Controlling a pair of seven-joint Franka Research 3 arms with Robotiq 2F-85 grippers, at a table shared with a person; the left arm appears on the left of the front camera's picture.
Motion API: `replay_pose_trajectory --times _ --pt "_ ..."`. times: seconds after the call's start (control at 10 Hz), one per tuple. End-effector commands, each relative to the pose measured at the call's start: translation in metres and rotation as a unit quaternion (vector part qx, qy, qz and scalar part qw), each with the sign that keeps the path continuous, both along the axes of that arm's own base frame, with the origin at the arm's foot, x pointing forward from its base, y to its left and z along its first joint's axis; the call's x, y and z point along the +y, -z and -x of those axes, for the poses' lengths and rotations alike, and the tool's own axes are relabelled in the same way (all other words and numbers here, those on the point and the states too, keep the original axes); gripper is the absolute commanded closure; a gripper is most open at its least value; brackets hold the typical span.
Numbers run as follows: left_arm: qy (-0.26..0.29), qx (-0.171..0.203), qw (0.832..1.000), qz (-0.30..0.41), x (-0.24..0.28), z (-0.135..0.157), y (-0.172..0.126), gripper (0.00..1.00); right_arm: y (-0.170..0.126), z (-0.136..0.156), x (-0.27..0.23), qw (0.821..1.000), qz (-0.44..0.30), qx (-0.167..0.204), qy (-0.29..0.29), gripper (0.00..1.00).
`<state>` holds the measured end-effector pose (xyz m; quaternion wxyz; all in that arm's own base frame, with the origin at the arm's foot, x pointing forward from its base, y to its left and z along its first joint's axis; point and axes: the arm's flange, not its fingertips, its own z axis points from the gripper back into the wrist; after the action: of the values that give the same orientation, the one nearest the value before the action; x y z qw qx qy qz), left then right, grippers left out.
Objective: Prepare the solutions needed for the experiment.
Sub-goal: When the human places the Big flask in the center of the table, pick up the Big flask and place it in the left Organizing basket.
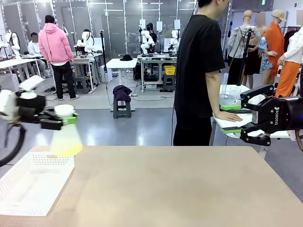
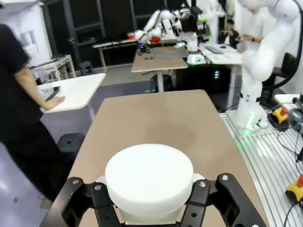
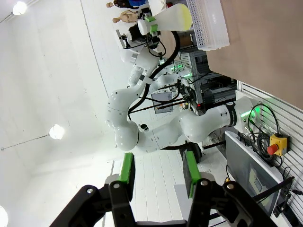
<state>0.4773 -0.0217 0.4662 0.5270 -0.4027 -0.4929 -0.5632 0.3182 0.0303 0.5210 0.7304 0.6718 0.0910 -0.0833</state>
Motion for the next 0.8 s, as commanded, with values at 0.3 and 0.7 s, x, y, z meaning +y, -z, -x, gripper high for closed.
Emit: replay_pose_trajectory --times 0.3,0.7 --pt "-0.073 -0.034 0.997 0.023 0.109 0.035 0.012 1.00 -0.001 -0.001 0.000 1.000 -0.003 0.005 0.003 0.47" --pt "-0.075 -0.019 0.996 0.052 0.132 0.029 0.038 1.00 -0.001 -0.001 0.000 1.000 -0.003 0.005 0.003 0.47"
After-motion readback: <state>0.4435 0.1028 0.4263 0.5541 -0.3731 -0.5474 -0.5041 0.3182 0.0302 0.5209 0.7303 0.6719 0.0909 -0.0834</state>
